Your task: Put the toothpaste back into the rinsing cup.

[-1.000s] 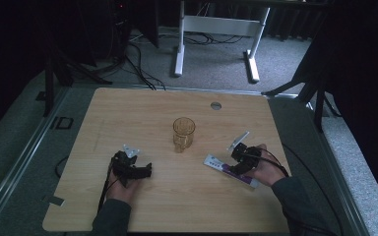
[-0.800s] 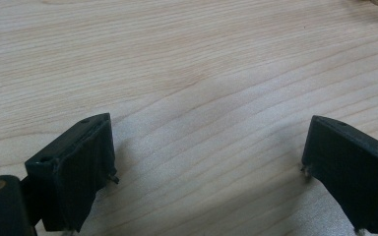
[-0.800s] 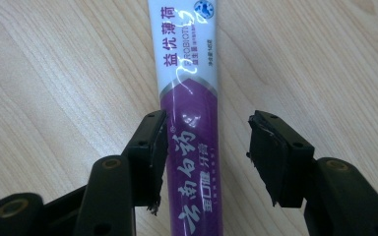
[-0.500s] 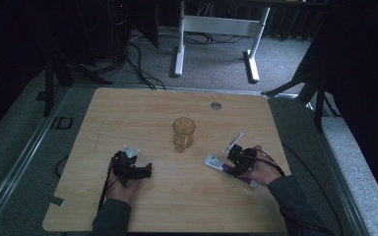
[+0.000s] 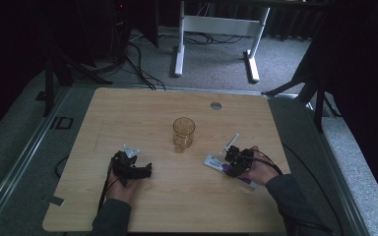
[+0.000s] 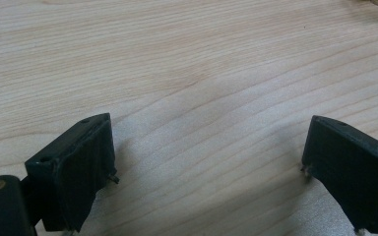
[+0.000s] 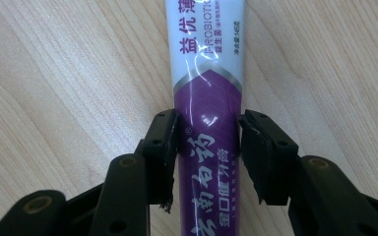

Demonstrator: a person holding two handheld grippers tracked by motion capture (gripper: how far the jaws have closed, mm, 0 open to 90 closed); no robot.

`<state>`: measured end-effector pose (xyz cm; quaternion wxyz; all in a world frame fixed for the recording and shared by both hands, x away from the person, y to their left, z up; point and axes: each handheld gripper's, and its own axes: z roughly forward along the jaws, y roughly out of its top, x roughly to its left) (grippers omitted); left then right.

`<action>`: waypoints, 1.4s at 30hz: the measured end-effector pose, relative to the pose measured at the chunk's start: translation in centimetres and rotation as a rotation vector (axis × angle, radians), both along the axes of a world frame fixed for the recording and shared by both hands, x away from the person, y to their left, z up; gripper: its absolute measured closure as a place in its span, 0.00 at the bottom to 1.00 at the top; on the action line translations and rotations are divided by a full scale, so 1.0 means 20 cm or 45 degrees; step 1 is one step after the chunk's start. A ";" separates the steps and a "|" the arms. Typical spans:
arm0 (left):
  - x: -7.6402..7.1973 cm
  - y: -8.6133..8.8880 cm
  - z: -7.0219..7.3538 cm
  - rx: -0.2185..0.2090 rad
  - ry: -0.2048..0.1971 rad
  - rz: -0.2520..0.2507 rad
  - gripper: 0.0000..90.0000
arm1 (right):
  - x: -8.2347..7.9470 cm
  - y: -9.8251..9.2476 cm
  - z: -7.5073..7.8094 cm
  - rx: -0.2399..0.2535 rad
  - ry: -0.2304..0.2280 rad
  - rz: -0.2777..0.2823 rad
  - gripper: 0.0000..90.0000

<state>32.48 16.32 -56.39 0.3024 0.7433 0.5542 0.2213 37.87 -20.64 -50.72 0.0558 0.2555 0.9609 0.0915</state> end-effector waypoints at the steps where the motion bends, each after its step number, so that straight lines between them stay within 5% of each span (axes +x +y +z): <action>1: 0.00 0.00 0.00 0.000 0.000 -0.002 0.06 | 0.01 0.00 0.00 0.002 0.002 0.005 0.63; 24: 0.00 -0.01 0.00 0.001 0.001 -0.005 0.06 | 0.10 0.04 -0.05 -0.080 0.132 0.016 0.63; 42: 0.00 -0.01 0.00 0.003 0.002 -0.007 0.06 | 0.08 0.03 -0.03 -0.070 0.081 0.034 0.76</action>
